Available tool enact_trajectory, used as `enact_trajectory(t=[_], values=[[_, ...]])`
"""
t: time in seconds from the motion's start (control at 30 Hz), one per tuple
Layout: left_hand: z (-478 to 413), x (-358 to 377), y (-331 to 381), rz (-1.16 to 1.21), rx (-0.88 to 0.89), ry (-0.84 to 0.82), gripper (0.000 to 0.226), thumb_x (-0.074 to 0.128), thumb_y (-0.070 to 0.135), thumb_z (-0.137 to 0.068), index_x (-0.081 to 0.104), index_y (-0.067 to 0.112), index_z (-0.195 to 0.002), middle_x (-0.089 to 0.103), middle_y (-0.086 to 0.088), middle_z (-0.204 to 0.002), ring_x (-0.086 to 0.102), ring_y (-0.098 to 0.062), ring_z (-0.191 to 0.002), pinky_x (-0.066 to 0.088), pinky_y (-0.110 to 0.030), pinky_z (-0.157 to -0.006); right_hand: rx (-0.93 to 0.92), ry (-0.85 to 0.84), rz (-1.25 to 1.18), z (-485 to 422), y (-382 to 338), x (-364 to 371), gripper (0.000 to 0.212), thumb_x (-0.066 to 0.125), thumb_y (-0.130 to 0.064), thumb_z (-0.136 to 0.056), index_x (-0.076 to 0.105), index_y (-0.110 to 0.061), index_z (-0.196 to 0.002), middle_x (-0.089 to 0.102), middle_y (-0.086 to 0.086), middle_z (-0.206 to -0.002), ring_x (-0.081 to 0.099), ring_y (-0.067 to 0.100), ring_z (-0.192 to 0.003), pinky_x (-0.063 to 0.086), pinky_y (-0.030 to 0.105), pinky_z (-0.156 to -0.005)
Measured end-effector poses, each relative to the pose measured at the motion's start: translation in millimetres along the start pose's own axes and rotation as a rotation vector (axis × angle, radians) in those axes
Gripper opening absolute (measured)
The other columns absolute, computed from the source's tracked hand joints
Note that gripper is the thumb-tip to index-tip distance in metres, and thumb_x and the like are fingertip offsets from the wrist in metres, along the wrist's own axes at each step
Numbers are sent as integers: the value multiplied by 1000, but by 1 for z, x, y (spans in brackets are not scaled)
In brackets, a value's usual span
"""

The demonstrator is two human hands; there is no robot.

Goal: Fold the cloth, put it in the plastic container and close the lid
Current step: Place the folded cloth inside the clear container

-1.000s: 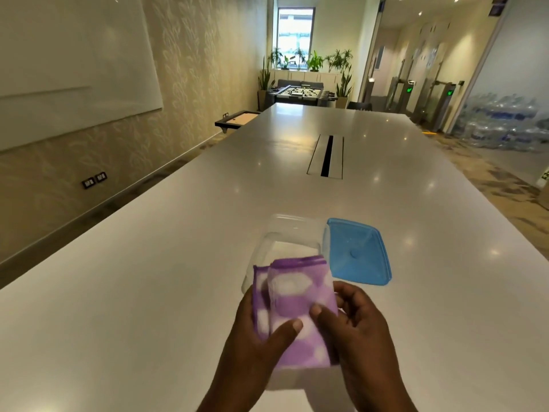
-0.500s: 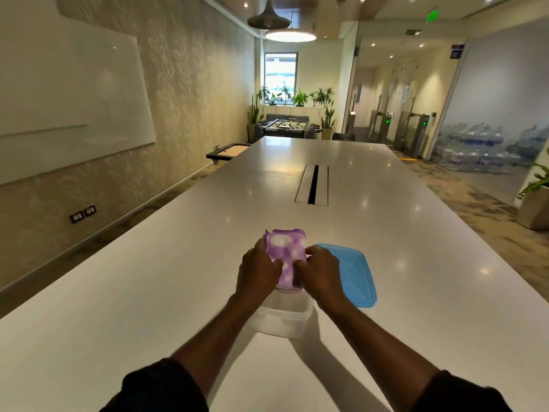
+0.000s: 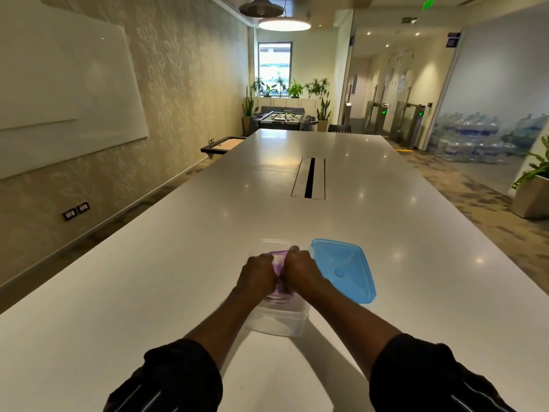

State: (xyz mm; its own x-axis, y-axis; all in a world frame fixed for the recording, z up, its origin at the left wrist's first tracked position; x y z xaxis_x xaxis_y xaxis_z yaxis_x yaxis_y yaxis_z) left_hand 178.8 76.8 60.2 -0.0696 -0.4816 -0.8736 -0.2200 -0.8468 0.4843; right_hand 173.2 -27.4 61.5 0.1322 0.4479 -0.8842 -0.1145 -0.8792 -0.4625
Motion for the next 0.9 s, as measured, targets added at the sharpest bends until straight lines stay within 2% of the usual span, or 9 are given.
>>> enact_trajectory(t=[0.07,0.2,0.3,0.4,0.47,0.5,0.63,0.77,0.9], values=[[-2,5,-3,-2,-16,-18,35,64,14,-79,61,7,-113,68,-16,-113,64,-32,-104,50,-32,-86,-7,-51,18,1,-1,2,44,73,-8,-74,50,2,-110,65,20,-105,66,33,-91,46,29,-67],[-4,11,-4,-4,-41,-55,18,65,9,-77,64,5,-94,71,-17,-98,68,-31,-89,49,-30,-72,-27,-76,34,2,-4,5,34,69,-11,-79,53,2,-106,65,20,-106,65,33,-91,47,32,-70],[-5,13,-5,20,-54,-68,8,60,10,-82,63,7,-89,72,-15,-95,67,-26,-80,47,-27,-66,-48,-120,153,5,-7,5,36,71,-18,-76,57,0,-104,65,18,-105,65,32,-93,45,31,-71],[-7,17,-6,65,-94,-54,22,45,10,-91,62,0,-99,69,-18,-103,66,-28,-91,52,-34,-76,-107,-161,277,9,-8,7,35,69,-25,-76,61,-3,-103,64,16,-106,64,31,-95,48,33,-75],[-7,18,-6,40,-86,-71,25,45,10,-92,61,-2,-107,67,-21,-109,64,-33,-101,52,-41,-89,-116,-166,329,10,-8,9,38,69,-29,-77,61,-5,-106,63,15,-108,64,30,-97,49,35,-79],[-6,18,-6,11,-77,-81,25,49,11,-90,61,1,-109,66,-19,-111,64,-32,-102,52,-40,-90,-119,-165,347,10,-8,10,39,69,-30,-78,61,-5,-107,63,15,-109,63,30,-98,50,35,-80],[-7,18,-5,-62,-29,-114,27,51,14,-90,60,7,-113,65,-16,-116,64,-29,-103,52,-34,-88,-130,-158,372,12,-8,11,40,66,-34,-82,60,-6,-110,63,14,-110,63,30,-99,50,36,-81],[-8,17,-4,-41,-18,-143,30,46,12,-93,57,4,-119,63,-17,-120,62,-28,-105,50,-32,-88,-139,-154,338,12,-9,8,33,63,-27,-84,60,-4,-109,63,16,-110,64,31,-98,50,36,-79],[-8,12,0,-63,16,-141,23,53,11,-87,61,4,-108,66,-17,-112,64,-27,-98,46,-28,-75,-174,-142,268,12,-9,1,29,63,-23,-83,61,-4,-103,63,18,-105,64,32,-93,48,34,-74]])
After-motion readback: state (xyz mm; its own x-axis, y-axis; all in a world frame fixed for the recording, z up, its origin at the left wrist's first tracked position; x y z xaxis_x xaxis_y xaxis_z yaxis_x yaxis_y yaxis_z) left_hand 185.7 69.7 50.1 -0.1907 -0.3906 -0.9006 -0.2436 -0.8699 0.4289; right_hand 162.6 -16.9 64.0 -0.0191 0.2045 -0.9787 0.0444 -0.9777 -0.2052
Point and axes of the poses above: each hand's wrist, its own z-axis away from the middle knuckle, its own x-axis out of the palm, y = z × x, the point moved 2 cm from there along -z, towards the middle knuckle
